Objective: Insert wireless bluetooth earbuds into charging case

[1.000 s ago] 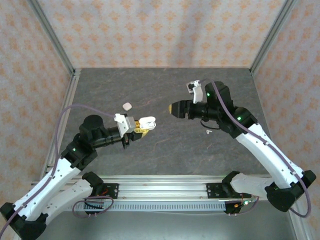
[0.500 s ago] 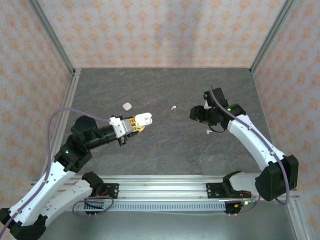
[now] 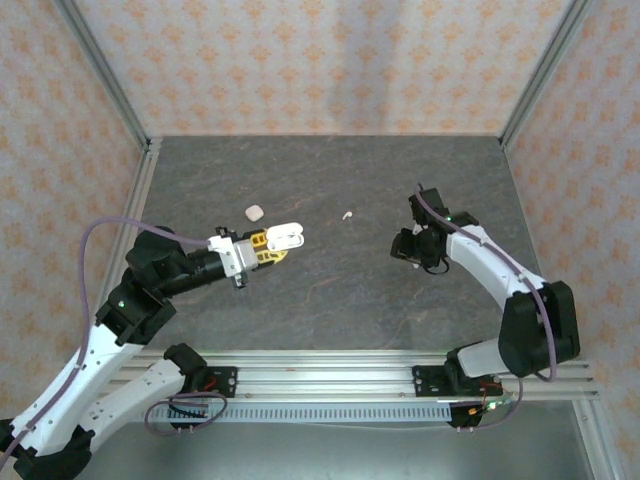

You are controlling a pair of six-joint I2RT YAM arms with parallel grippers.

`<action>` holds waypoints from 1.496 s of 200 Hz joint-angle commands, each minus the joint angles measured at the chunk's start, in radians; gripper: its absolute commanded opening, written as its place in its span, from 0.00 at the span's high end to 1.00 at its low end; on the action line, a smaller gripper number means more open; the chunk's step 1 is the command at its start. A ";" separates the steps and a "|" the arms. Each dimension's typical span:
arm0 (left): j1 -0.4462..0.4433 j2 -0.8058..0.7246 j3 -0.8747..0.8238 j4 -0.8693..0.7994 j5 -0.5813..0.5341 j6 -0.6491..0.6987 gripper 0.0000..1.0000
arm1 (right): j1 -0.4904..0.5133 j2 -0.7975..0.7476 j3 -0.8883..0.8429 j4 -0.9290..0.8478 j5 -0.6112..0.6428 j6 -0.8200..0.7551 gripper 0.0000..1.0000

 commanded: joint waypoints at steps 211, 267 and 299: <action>-0.007 0.088 -0.113 0.051 0.035 -0.077 1.00 | -0.086 0.071 -0.020 -0.045 0.188 -0.110 0.60; -0.007 0.074 -0.117 0.019 0.029 -0.078 1.00 | -0.087 0.259 0.042 -0.051 0.143 -0.122 0.63; -0.007 0.071 -0.123 0.015 0.023 -0.074 1.00 | -0.086 0.282 0.057 -0.023 0.118 -0.118 0.69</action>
